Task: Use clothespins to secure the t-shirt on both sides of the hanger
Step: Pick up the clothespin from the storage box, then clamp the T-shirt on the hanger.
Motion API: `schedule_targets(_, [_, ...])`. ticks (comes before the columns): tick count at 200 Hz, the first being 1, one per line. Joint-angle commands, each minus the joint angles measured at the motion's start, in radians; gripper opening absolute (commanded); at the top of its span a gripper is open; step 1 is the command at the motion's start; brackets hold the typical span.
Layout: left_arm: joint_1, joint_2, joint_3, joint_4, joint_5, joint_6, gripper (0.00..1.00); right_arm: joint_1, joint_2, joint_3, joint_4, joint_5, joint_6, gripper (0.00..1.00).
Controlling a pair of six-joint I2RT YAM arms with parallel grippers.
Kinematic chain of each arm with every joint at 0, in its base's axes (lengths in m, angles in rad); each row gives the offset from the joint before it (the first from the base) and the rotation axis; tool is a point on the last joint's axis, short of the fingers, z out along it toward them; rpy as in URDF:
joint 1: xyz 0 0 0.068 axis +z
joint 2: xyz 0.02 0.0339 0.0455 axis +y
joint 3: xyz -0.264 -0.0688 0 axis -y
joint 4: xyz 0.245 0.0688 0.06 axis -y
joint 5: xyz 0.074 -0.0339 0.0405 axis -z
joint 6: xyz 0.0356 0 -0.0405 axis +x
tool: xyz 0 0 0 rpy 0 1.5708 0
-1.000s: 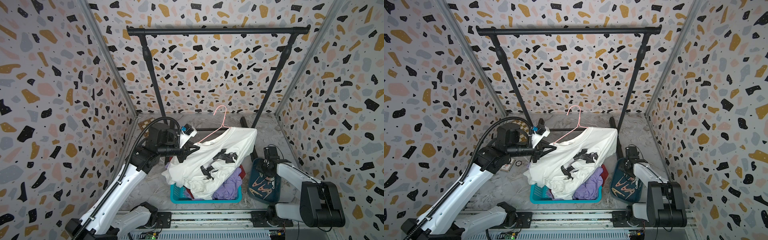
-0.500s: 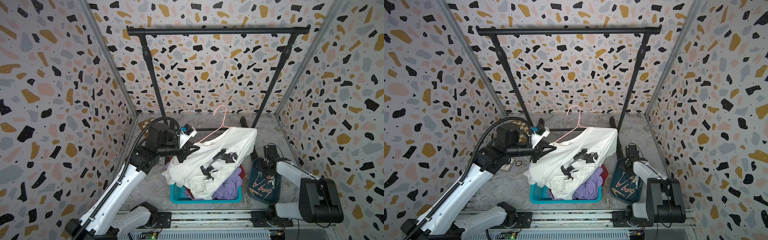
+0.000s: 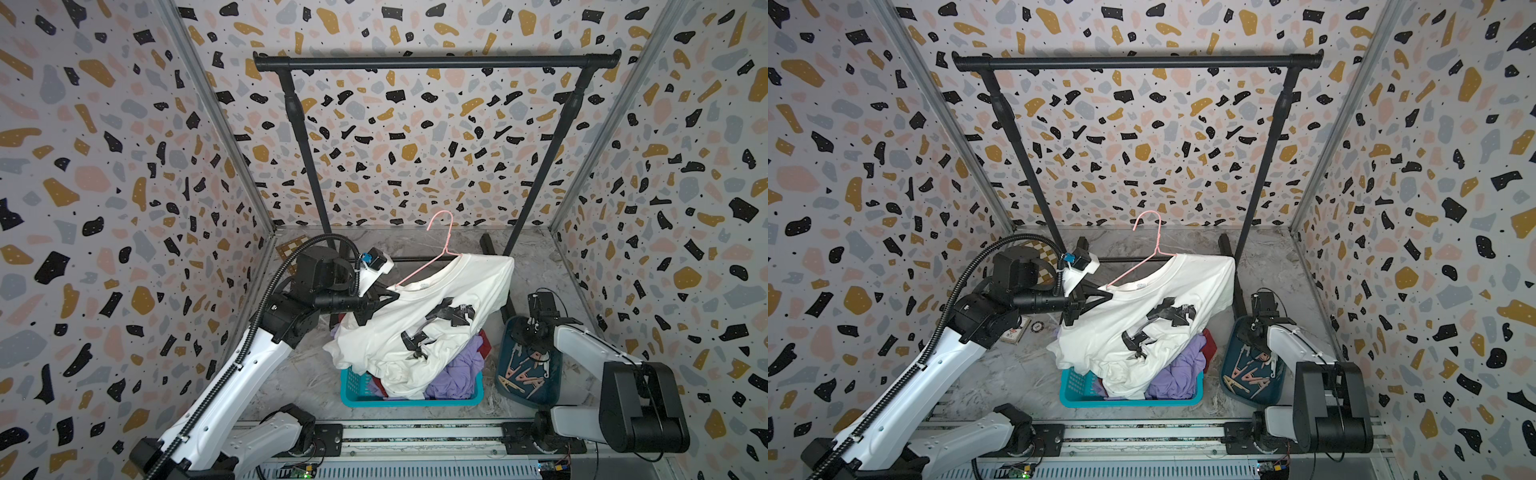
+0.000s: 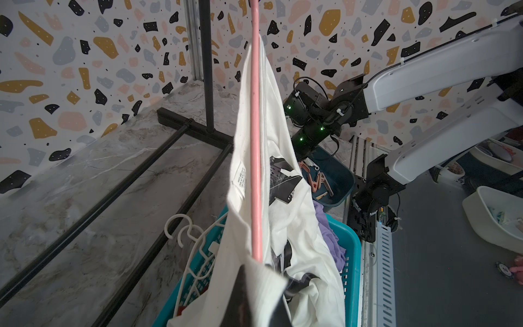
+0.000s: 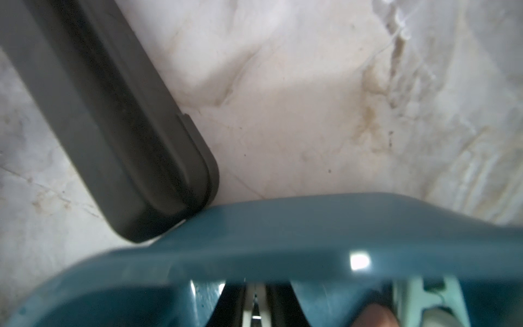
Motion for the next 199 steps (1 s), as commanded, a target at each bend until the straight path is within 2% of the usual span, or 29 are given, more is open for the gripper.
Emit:
schedule_targets(1, [-0.005, -0.007, 0.01, 0.08, 0.007, -0.001, 0.0, -0.005, -0.08, -0.007, -0.065, 0.016, -0.005, 0.05])
schedule_targets(68, [-0.005, 0.041, 0.043, 0.051, -0.001, 0.014, 0.0, -0.014, -0.253, 0.043, -0.098, 0.03, -0.037, 0.0])
schedule_targets(117, [0.0, 0.067, 0.063, 0.014, -0.007, 0.049, 0.0, 0.008, -0.331, 0.176, -0.109, 0.031, -0.158, 0.0])
schedule_targets(167, [0.028, 0.099, 0.088, -0.005, 0.014, 0.058, 0.0, 0.051, -0.359, 0.299, -0.008, -0.016, -0.275, 0.0])
schedule_targets(199, [0.037, 0.125, 0.108, -0.022, 0.038, 0.057, 0.0, 0.063, -0.367, 0.343, 0.113, -0.084, -0.292, 0.0])
